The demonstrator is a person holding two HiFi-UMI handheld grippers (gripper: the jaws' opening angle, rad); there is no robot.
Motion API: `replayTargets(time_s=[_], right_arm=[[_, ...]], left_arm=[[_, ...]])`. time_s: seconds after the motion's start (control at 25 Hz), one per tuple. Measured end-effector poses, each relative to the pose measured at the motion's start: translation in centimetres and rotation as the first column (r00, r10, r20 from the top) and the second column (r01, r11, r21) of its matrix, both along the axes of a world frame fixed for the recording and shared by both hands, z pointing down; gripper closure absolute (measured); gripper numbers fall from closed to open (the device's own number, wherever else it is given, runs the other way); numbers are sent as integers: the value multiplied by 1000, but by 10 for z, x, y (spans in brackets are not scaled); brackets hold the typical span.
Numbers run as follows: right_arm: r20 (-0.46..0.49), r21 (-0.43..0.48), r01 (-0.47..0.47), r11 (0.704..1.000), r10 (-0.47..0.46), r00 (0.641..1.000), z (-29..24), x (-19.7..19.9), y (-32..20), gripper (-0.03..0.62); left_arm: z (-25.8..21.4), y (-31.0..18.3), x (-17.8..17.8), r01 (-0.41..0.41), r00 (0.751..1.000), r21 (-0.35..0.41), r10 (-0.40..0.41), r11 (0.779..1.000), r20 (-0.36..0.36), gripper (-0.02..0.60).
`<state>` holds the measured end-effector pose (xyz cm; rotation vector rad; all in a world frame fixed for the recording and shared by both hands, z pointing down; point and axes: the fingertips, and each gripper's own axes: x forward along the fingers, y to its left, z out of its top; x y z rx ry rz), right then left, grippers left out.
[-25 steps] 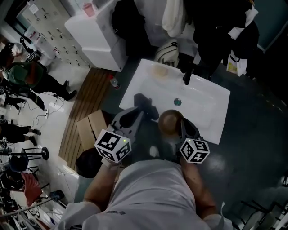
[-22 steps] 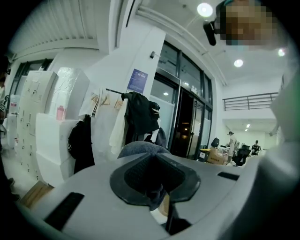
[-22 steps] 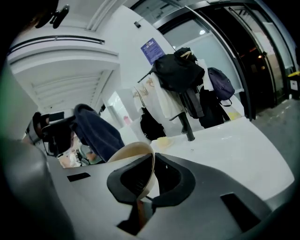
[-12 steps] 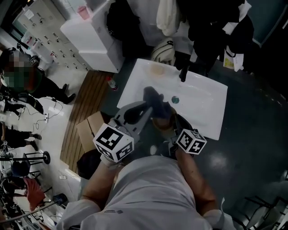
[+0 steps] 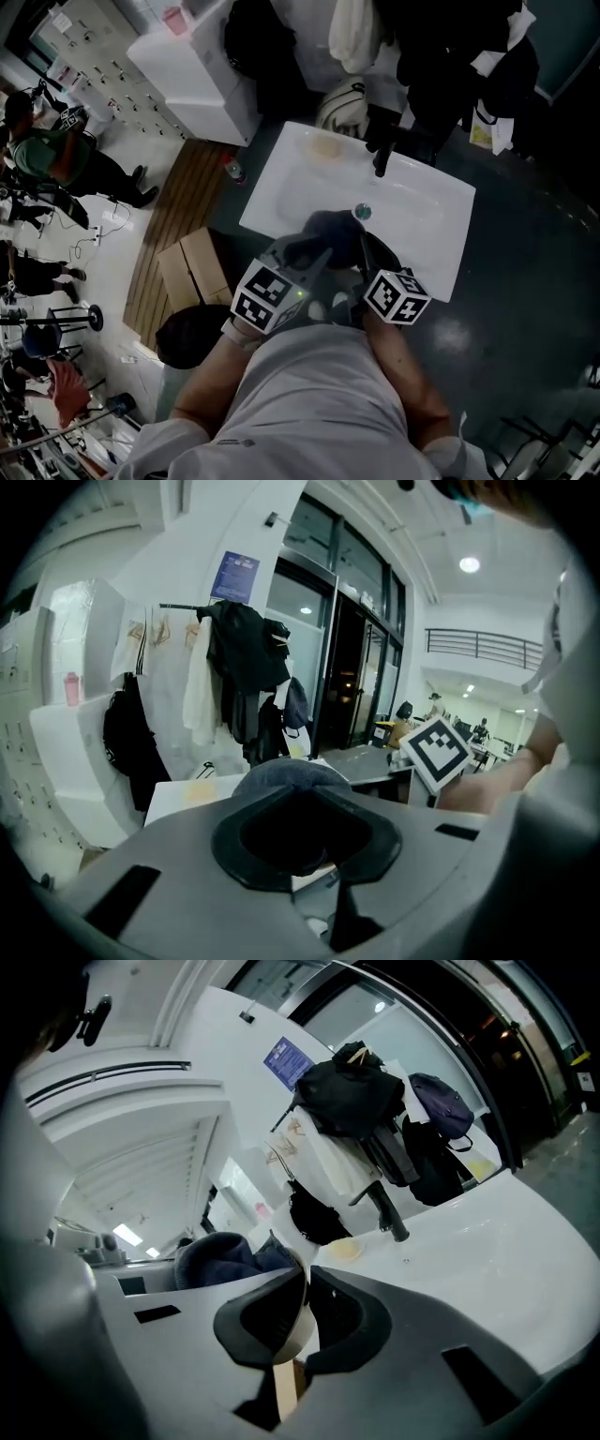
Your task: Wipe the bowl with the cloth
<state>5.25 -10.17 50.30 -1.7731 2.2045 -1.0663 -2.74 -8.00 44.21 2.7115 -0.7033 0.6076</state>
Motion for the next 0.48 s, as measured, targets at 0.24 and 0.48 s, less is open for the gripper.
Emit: replayTargets(time_s=[0.24,0.48], right_arm=[[-56,-1,32,999,-32,998,1,7,-18,562],[-126,19,124,992,-120,985,1,1,-38,562]], left_arm=[[5,-7,13,-13,1000,-36,13,999,11,400],[-4,-39,4,72,997,80,-75,994,37,397]])
